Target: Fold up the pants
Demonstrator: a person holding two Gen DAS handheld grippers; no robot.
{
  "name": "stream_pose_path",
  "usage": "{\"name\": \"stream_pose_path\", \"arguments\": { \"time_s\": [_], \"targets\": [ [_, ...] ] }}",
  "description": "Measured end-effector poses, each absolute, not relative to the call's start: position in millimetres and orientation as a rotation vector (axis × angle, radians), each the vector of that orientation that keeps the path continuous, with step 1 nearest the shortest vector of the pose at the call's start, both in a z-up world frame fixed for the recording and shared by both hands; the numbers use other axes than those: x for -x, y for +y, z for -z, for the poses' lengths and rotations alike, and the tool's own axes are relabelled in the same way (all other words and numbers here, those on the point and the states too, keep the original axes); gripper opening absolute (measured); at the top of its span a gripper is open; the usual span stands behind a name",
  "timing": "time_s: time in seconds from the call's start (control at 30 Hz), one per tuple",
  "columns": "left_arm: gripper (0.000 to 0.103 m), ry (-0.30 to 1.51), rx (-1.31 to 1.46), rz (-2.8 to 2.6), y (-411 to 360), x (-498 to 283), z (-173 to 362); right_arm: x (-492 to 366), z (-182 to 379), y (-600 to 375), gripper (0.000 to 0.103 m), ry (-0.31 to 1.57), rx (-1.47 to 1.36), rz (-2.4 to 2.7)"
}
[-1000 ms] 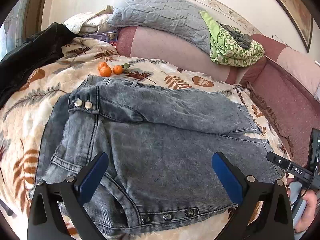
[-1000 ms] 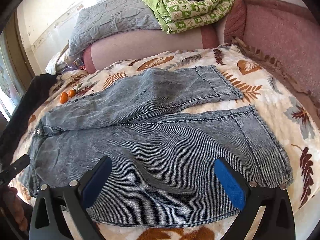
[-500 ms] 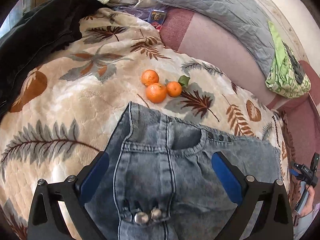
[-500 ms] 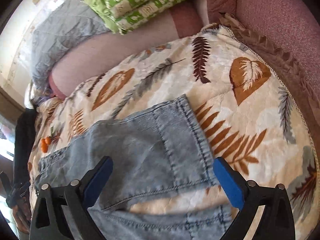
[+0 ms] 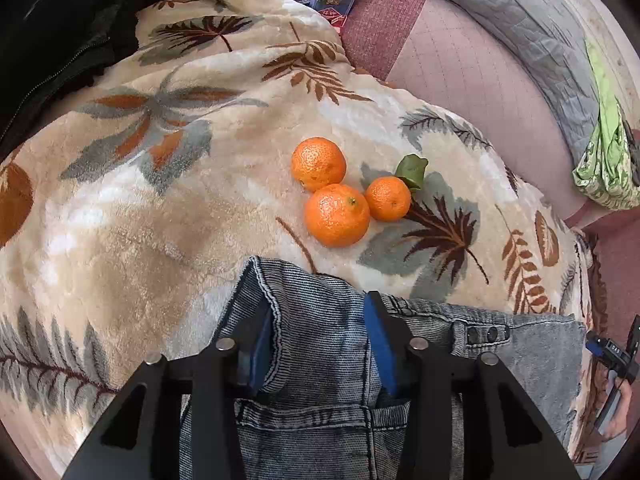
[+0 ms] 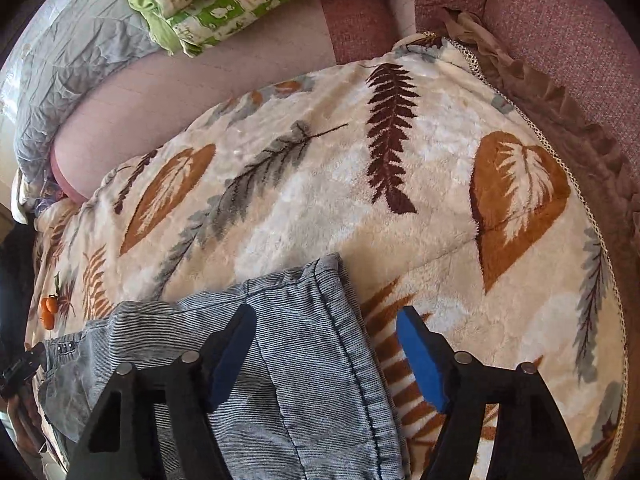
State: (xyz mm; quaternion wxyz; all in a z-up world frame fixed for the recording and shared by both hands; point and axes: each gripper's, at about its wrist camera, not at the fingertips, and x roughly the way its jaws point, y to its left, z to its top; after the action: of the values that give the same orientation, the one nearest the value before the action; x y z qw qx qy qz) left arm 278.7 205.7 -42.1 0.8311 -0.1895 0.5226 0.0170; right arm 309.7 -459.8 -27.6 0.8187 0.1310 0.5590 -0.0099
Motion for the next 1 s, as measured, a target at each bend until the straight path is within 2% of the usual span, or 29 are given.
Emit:
{"name": "stream_pose_path", "arguments": {
  "time_s": [0.03,0.13,0.4,0.43,0.47,0.53,0.6,0.7,0.87,1.0],
  "targets": [
    [0.038,1.109,0.392,-0.039,204.5,-280.6,43.3,-310.1,30.5,-460.4,0.063,1.195,-0.283,0.025],
    [0.029,1.108,0.374,-0.056,202.6,-284.9,44.8,-316.0,33.4,-463.3,0.061,1.189,-0.290,0.030],
    [0.027,1.107,0.351,-0.073,202.1,-289.4,47.6,-335.0,45.3,-454.8,0.060,1.203,-0.285,0.001],
    [0.024,1.106,0.341,-0.079,201.1,-290.1,48.0,-337.0,47.9,-450.5,0.048,1.220,-0.247,0.002],
    [0.021,1.107,0.325,-0.092,200.2,-291.4,48.6,-338.3,46.8,-446.5,0.040,1.216,-0.220,-0.003],
    [0.009,1.116,0.292,-0.121,199.2,-293.9,49.6,-338.7,39.8,-445.1,0.016,1.194,-0.213,0.014],
    [0.005,1.116,0.288,-0.122,199.4,-294.2,46.2,-336.3,31.5,-442.5,0.015,1.176,-0.200,0.013],
    [0.003,1.064,0.284,-0.117,199.3,-284.8,26.9,-325.3,9.9,-444.1,0.014,1.127,-0.192,0.020],
    [0.003,0.930,0.309,-0.068,203.3,-244.3,-34.7,-291.2,-47.4,-454.9,0.014,1.013,-0.228,0.010],
    [0.003,0.803,0.324,-0.001,207.9,-180.2,-90.2,-237.3,-103.7,-462.0,0.014,0.902,-0.240,-0.024]
  ]
}}
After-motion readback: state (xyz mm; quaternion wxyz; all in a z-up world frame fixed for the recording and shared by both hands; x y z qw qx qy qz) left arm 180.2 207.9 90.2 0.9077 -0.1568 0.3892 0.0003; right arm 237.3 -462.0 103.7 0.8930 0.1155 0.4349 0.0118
